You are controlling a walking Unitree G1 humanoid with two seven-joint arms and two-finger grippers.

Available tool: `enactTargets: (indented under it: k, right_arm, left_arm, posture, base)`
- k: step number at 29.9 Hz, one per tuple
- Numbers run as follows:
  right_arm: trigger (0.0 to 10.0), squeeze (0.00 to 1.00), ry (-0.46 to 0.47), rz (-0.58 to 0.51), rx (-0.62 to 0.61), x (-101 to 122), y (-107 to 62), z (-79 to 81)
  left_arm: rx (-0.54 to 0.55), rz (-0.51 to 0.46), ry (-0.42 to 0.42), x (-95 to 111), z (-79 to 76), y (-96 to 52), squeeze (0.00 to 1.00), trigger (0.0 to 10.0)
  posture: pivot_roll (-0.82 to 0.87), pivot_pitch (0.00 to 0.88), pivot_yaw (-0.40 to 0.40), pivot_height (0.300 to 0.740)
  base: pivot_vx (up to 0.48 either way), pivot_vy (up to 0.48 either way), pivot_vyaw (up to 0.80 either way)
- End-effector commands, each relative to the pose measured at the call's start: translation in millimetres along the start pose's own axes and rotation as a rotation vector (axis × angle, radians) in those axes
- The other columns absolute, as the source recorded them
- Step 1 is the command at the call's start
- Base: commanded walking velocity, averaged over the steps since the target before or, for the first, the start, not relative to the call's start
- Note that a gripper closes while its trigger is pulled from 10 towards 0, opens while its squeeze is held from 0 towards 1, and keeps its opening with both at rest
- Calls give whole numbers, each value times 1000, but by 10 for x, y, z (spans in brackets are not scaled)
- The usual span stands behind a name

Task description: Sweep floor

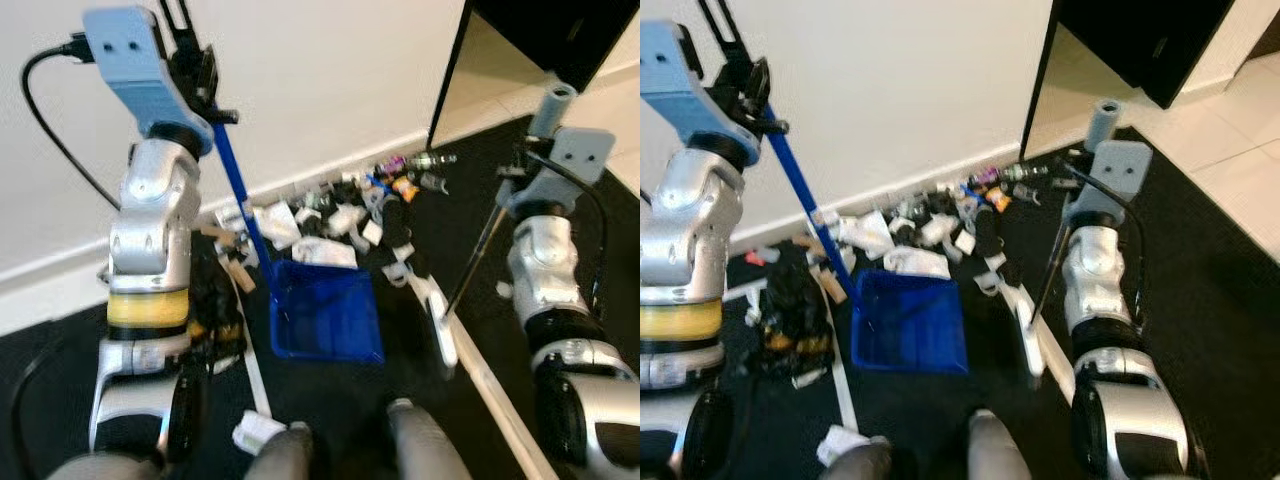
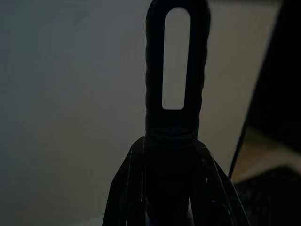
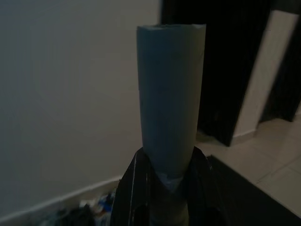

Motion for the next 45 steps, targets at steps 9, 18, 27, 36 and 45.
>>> enactTargets:
  k: [9,18,27,36,45]
  right_arm:
    - [10000,0,16,-17,72,-32,-52,184]
    - [10000,0,30,-2,123,-121,-118,334]
    - [10000,0,26,2,117,-132,-119,297]
    - [10000,0,18,3,106,-129,-111,254]
    - [10000,0,19,1,107,-121,-103,266]
  left_arm:
    - [117,144,23,-549,193,-242,0,10000]
    - [110,227,74,-929,176,-483,0,10000]
    - [83,226,81,-998,94,-532,0,10000]
    - [60,233,96,-1040,22,-556,0,10000]
    - [71,244,88,-1060,34,-543,0,10000]
  posture:
    - [24,140,63,740]
    - [21,144,60,740]
    - [16,144,60,740]
    - [15,140,60,740]
    - [16,136,59,740]
  base:
    - [0,0,0]
    - [0,0,0]
    - [0,0,0]
    - [0,0,0]
    - [0,-62,0]
Point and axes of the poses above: a point about 5 cm out from each wrist's last joint towards the gripper, its own y axis pointing out of the wrist towards the gripper, its own x axis along the axis of the wrist's last joint, z = x × y, the point moved 2 cm from there along y, pointing out of the wrist towards the gripper, and after that the axes turned 5 degrees about y, right-handed, at the moved point
